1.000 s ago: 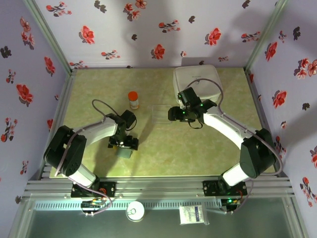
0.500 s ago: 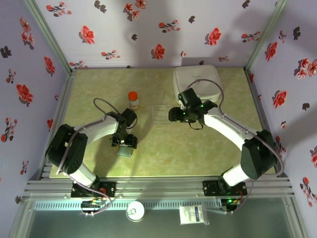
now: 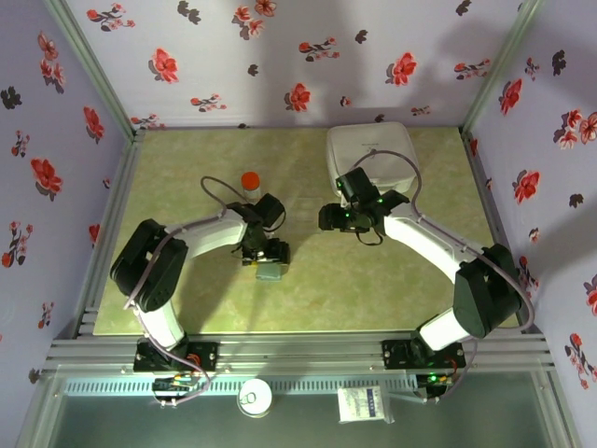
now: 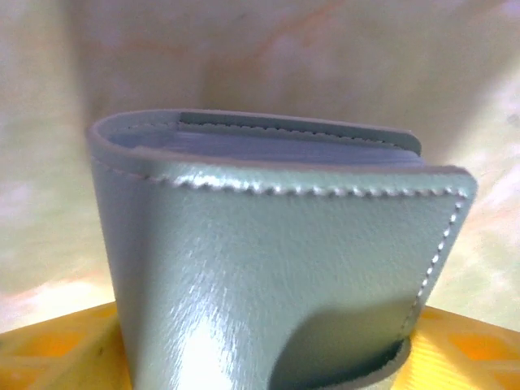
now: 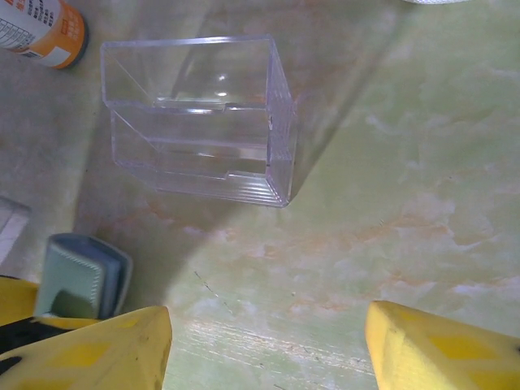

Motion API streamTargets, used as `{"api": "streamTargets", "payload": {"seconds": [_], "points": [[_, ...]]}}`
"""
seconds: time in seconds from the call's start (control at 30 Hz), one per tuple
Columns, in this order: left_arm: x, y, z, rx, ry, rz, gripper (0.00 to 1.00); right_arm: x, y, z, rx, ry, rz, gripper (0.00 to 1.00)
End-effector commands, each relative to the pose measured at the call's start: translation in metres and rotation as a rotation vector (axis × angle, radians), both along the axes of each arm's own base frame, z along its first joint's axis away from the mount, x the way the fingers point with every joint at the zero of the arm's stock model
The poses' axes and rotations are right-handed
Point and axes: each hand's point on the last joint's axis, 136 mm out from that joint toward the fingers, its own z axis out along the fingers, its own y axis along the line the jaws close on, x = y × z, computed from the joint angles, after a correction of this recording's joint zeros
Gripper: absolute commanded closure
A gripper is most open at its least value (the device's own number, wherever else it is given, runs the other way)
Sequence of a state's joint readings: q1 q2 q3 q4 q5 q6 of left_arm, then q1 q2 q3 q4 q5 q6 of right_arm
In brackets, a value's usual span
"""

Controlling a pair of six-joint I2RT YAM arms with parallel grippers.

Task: Take the credit cards out of the card holder

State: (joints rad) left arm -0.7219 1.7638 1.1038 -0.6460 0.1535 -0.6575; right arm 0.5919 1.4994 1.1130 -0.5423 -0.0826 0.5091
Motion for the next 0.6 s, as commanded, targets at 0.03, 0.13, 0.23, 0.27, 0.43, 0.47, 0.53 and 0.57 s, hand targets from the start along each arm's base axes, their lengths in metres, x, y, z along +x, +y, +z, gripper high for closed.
{"api": "streamTargets", "payload": {"seconds": [0.03, 0.13, 0.23, 0.27, 0.43, 0.47, 0.53, 0.57], "points": [[-0.002, -0.025, 0.008, -0.085, 0.026, -0.005, 0.15, 0.000, 0.002, -0.003, 0.010, 0.004, -0.017, 0.35], [-0.001, -0.034, 0.022, -0.185, 0.012, 0.012, 0.11, -0.002, 0.005, -0.003, 0.025, 0.007, -0.017, 0.36], [-0.006, -0.039, 0.028, -0.241, 0.024, 0.011, 0.17, -0.004, 0.009, -0.004, 0.035, 0.018, -0.026, 0.36], [-0.008, -0.039, 0.027, -0.249, 0.032, 0.011, 0.21, -0.005, 0.011, -0.004, 0.039, 0.017, -0.026, 0.36], [-0.010, -0.037, 0.028, -0.272, 0.025, 0.012, 0.34, -0.011, 0.020, -0.009, 0.042, 0.032, -0.022, 0.37], [-0.011, -0.036, 0.030, -0.279, 0.019, 0.011, 0.36, -0.012, 0.022, -0.010, 0.040, 0.036, -0.021, 0.36], [-0.009, -0.033, 0.035, -0.292, 0.001, 0.015, 0.38, -0.016, 0.026, -0.013, 0.038, 0.048, -0.020, 0.38], [-0.007, -0.028, 0.036, -0.291, -0.010, 0.032, 0.39, -0.016, 0.028, -0.014, 0.041, 0.055, -0.021, 0.40]]}}
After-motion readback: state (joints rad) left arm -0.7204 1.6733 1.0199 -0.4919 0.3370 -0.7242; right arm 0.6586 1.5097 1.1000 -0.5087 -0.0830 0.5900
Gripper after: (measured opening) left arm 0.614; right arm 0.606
